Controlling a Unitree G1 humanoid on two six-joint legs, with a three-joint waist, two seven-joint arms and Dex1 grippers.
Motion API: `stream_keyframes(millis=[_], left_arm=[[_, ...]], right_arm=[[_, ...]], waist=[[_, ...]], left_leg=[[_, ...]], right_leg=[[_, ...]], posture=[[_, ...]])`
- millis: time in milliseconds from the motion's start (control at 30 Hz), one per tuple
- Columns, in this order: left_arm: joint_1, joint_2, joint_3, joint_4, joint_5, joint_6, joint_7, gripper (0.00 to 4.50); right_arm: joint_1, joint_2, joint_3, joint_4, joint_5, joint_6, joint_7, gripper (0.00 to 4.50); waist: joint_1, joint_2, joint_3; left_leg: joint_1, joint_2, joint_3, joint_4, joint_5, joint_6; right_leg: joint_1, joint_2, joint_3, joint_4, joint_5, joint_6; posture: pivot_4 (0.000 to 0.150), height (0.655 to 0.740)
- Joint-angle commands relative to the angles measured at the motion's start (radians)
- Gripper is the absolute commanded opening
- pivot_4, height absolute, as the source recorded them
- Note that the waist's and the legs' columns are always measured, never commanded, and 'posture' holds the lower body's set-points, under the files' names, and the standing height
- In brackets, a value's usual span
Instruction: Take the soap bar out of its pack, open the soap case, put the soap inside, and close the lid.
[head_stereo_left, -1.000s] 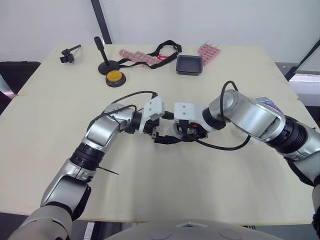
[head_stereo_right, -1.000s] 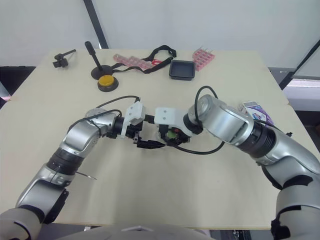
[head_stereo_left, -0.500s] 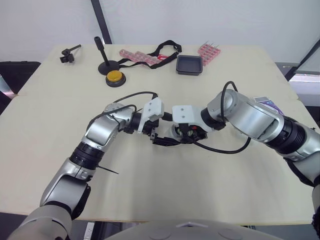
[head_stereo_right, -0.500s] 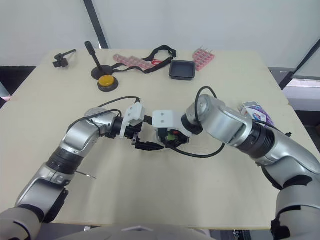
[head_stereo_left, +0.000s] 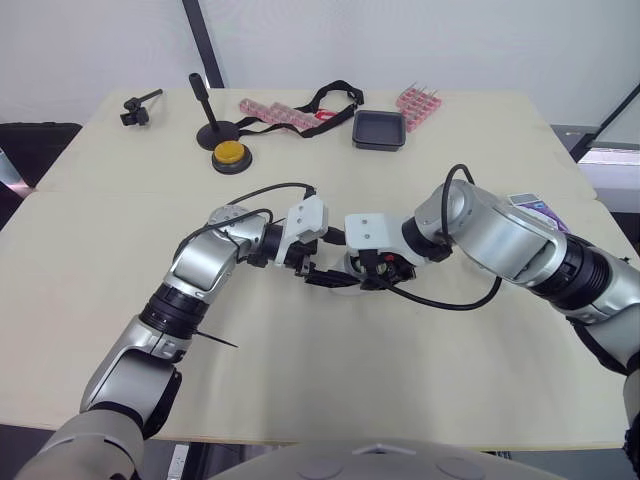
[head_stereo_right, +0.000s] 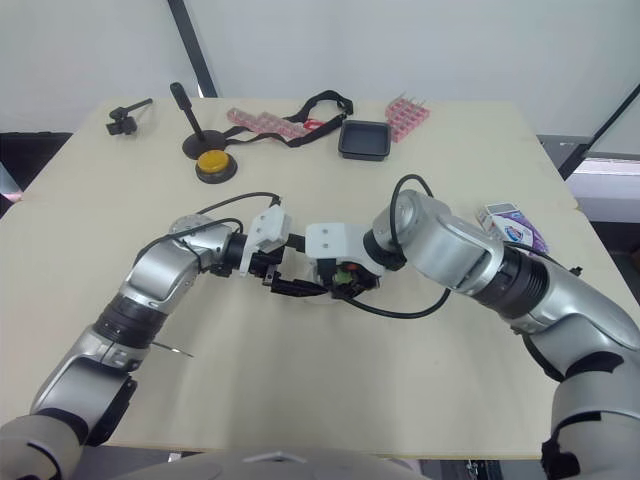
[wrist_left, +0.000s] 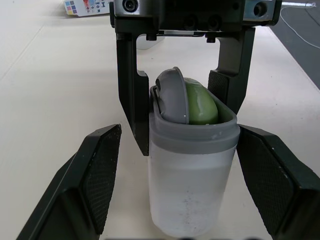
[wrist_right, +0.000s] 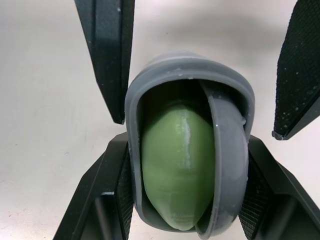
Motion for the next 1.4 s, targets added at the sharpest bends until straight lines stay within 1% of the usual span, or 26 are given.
stream_keyframes(millis=[33, 333, 833, 967, 1000, 1400], left_arm=[[-0.006, 0.007, -0.001, -0.017, -0.005, -0.014, -0.011, 3.73], [-0.008, 0.005, -0.011, -0.012, 0.007, -0.017, -0.022, 3.73], [-0.007, -0.005, -0.022, 0.009, 0.043, -0.054, 0.001, 3.73], [-0.005, -0.003, -0.025, 0.010, 0.046, -0.055, 0.008, 2.58], [-0.005, -0.006, -0.022, 0.011, 0.042, -0.053, 0.013, 2.37], [-0.003, -0.012, -0.034, 0.002, 0.041, -0.066, 0.020, 2.36]], right_arm=[[-0.006, 0.003, -0.033, -0.007, -0.016, -0.015, 0.005, 2.14], [-0.006, 0.009, -0.034, -0.005, -0.024, -0.017, 0.012, 2.14], [-0.005, 0.009, -0.031, -0.003, -0.034, -0.015, 0.018, 2.14], [-0.004, 0.008, -0.031, -0.003, -0.037, -0.014, 0.020, 2.14], [-0.005, 0.008, -0.030, -0.003, -0.039, -0.015, 0.021, 2.14], [-0.002, 0.019, -0.032, -0.006, -0.040, -0.008, 0.021, 2.14]], waist=[[0.000, 0.000, 0.000], [0.000, 0.000, 0.000], [0.001, 0.000, 0.000], [0.001, 0.000, 0.000], [0.001, 0.000, 0.000], [0.002, 0.000, 0.000]], left_leg=[[0.000, 0.000, 0.000, 0.000, 0.000, 0.000], [0.000, 0.000, 0.000, 0.000, 0.000, 0.000], [0.000, 0.000, 0.000, 0.002, 0.000, 0.000], [0.000, 0.000, 0.000, 0.002, 0.000, 0.000], [0.000, 0.000, 0.000, 0.002, 0.000, 0.000], [0.000, 0.000, 0.000, 0.003, 0.000, 0.000]], right_leg=[[0.000, 0.000, 0.000, 0.000, 0.000, 0.000], [0.000, 0.000, 0.000, 0.000, 0.000, 0.000], [0.000, 0.000, 0.000, 0.001, 0.000, 0.000], [0.000, 0.000, 0.000, 0.002, 0.000, 0.000], [0.000, 0.000, 0.000, 0.002, 0.000, 0.000], [0.000, 0.000, 0.001, 0.002, 0.000, 0.000]], posture=[[0.150, 0.7291], [0.150, 0.7291], [0.150, 0.7291], [0.150, 0.7291], [0.150, 0.7291], [0.150, 0.7291]])
